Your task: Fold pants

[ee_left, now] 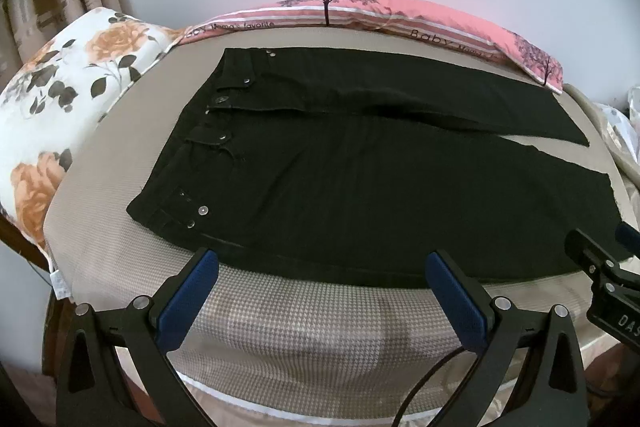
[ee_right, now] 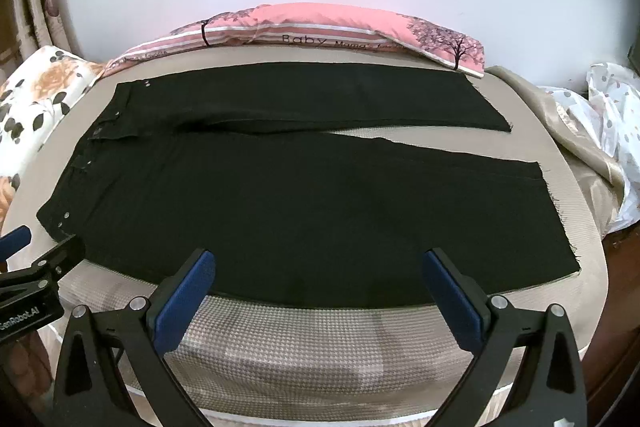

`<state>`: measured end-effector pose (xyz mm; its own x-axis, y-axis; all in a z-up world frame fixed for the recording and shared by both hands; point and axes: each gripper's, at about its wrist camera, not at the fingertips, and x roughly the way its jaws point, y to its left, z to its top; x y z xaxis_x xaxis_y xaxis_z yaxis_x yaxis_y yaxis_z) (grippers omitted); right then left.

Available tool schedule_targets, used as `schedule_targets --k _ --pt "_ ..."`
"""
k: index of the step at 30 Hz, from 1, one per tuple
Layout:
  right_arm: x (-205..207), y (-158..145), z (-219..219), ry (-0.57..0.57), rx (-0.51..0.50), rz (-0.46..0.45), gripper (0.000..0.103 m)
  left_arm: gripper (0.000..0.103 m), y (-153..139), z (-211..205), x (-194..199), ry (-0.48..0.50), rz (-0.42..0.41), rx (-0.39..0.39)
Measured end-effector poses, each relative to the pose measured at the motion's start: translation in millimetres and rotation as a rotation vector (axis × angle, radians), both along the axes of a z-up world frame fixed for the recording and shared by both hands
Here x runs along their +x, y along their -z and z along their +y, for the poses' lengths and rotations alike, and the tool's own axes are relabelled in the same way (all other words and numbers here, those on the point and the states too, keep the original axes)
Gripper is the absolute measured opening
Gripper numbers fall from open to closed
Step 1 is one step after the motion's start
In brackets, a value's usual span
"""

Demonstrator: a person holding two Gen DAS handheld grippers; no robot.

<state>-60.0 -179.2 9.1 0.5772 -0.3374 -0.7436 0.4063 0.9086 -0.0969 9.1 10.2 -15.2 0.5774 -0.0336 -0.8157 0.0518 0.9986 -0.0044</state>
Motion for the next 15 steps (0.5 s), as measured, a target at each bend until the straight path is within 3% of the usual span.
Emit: schedule_targets --k 15 --pt "3.5 3.3 -1.1 0.004 -0.002 0.005 0.102 0.103 2.6 -5.5 -0.7 0.034 -0.035 0.025"
